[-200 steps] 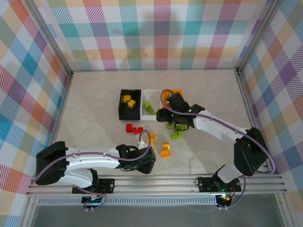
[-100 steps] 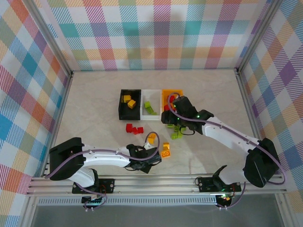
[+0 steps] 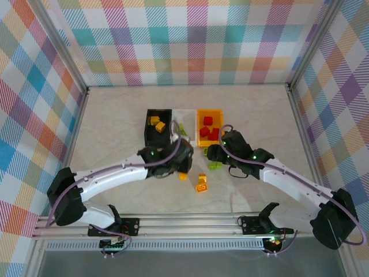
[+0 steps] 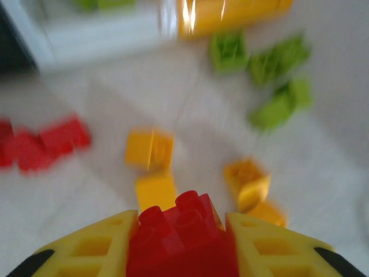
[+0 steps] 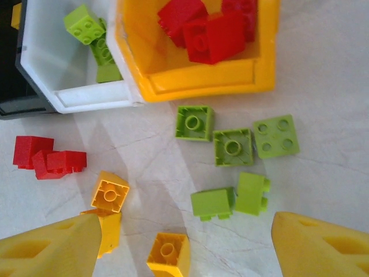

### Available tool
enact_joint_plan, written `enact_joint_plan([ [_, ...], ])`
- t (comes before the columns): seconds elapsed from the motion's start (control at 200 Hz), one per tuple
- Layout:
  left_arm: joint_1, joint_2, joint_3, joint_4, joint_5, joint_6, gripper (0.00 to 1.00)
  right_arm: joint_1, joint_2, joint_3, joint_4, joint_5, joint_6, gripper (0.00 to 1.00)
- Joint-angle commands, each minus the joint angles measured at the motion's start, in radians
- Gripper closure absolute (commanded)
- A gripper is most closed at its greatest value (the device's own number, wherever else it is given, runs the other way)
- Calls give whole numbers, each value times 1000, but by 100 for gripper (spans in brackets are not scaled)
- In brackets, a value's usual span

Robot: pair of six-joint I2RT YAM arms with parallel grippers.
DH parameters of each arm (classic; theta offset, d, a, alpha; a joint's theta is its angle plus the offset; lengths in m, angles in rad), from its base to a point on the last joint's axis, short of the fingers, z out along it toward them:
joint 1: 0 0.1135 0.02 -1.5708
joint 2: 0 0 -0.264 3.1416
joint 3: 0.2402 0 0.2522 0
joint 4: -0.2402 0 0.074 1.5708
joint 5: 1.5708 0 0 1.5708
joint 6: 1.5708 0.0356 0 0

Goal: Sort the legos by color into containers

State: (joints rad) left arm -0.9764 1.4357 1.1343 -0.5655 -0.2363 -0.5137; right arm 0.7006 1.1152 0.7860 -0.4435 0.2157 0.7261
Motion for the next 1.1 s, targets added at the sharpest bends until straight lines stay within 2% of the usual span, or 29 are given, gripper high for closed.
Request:
enact_joint_plan([
  [0.0, 63, 144, 185, 37, 33, 106, 67, 4, -59, -60, -14, 13, 82, 22],
  [0.19, 157, 456, 537, 11, 88, 137, 69, 4, -90, -104, -47, 2, 104, 22],
  [0.44, 178, 813, 1017, -155, 87, 153, 69, 4, -88, -104, -69, -4, 99, 22],
  [0.5, 181, 866, 1106, -195, 98, 151, 64, 5, -86, -104, -75, -7, 98, 22],
  [0.575, 185, 904, 1174, -221, 102, 141, 45, 4, -86, -112, -67, -21, 96, 21],
  [0.71, 186, 876, 1188, -191, 137, 116, 21, 4, -78, -111, -60, -44, 89, 21],
  [0.885, 167, 747, 1153, -181, 167, 106, 11, 5, -47, -96, -47, -90, 52, 21],
  [0.98, 130, 592, 997, -111, 162, 122, 5, 6, -13, -95, -11, -159, 30, 22],
  [1.01, 113, 532, 915, -78, 155, 128, 0, 12, 3, -95, 5, -182, 22, 22],
  [1.095, 74, 349, 674, 11, 120, 128, 0, 68, 59, -80, 22, -192, 5, 21],
])
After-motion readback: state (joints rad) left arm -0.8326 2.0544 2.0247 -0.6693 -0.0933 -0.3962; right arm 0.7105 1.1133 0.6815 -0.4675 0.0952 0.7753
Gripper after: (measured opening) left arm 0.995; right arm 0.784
